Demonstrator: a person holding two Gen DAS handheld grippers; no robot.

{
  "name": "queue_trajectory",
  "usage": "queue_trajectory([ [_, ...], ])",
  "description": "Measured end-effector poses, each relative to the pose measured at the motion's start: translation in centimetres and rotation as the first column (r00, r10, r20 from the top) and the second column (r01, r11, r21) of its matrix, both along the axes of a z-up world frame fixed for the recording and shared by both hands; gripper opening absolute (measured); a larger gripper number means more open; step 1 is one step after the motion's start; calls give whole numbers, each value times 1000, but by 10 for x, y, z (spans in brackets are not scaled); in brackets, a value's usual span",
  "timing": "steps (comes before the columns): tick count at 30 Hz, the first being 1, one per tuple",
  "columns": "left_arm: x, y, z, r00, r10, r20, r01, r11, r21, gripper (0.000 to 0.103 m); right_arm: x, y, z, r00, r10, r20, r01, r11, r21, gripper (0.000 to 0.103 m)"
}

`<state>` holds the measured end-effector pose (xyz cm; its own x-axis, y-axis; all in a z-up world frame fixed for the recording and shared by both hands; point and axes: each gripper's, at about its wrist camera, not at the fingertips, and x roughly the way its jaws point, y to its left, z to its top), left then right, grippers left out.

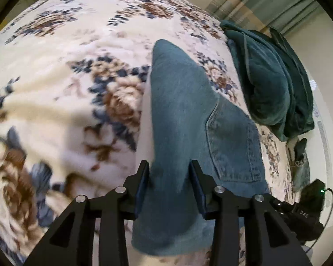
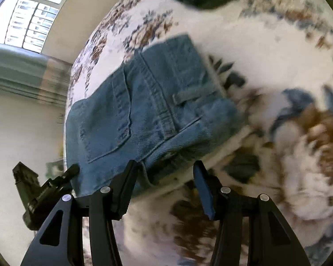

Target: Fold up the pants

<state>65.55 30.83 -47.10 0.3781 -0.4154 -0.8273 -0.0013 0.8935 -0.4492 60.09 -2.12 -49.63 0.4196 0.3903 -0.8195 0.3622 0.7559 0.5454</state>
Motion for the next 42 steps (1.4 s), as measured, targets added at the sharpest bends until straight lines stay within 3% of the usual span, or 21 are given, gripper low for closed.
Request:
queue_trajectory([
  [2, -7, 1, 0, 1000, 10, 0, -10, 1000, 18, 39, -6, -10, 14, 999, -37, 22, 39, 997, -63, 56],
  [5, -11, 2, -4, 1000, 28, -8, -28, 999, 16, 43, 2, -28, 1, 996, -83, -35, 81, 995, -52, 57],
  [7, -9, 3, -10, 998, 51, -25, -50, 998, 36, 67, 5, -37, -12, 993, -104, -61, 103, 994, -22, 57],
  [10, -7, 10, -25, 992, 95, -79, -92, 995, 41, 92, 14, -37, -16, 993, -95, -71, 91, 995, -46, 57],
  [12, -7, 14, -28, 989, 112, -95, -111, 994, 12, 93, 18, -30, -11, 996, -66, -61, 59, 993, -101, 57],
  [16, -9, 9, -25, 991, 108, -83, -104, 993, 49, 95, 9, -25, 6, 997, -74, -6, 73, 990, -124, 57],
  [18, -10, 7, -25, 991, 102, -81, -97, 993, 62, 95, 7, -19, 14, 998, -54, 17, 56, 988, -142, 74],
  [19, -11, 7, -25, 992, 100, -78, -94, 993, 68, 97, 10, -15, 14, 999, -37, 20, 39, 990, -137, 76],
  [25, -10, 7, -32, 993, 92, -75, -83, 990, 115, 103, 31, 3, -29, 977, 75, -199, -120, 966, -227, 79],
  [27, -11, 4, -35, 994, 78, -79, -67, 990, 125, 103, 31, 4, -32, 971, 83, -225, -139, 959, -248, 82],
  [30, -14, 1, -28, 994, 77, -81, -64, 986, 155, 103, 32, 6, -16, 972, 90, -218, -156, 939, -307, 92],
  [33, -22, -6, -9, 994, 78, -72, -61, 975, 216, 103, 25, 15, 16, 973, 123, -194, -197, 883, -427, 103],
  [35, -32, -14, 13, 996, 69, -49, -55, 966, 252, 103, 16, 21, 40, 974, 149, -169, -214, 845, -491, 103],
  [40, -60, -30, 68, 995, 95, 16, -95, 935, 341, 103, -9, 26, 101, 976, 186, -115, -219, 806, -550, 103],
  [42, -70, -33, 89, 993, 112, 38, -118, 931, 344, 103, -24, 30, 132, 975, 205, -83, -215, 793, -570, 103],
])
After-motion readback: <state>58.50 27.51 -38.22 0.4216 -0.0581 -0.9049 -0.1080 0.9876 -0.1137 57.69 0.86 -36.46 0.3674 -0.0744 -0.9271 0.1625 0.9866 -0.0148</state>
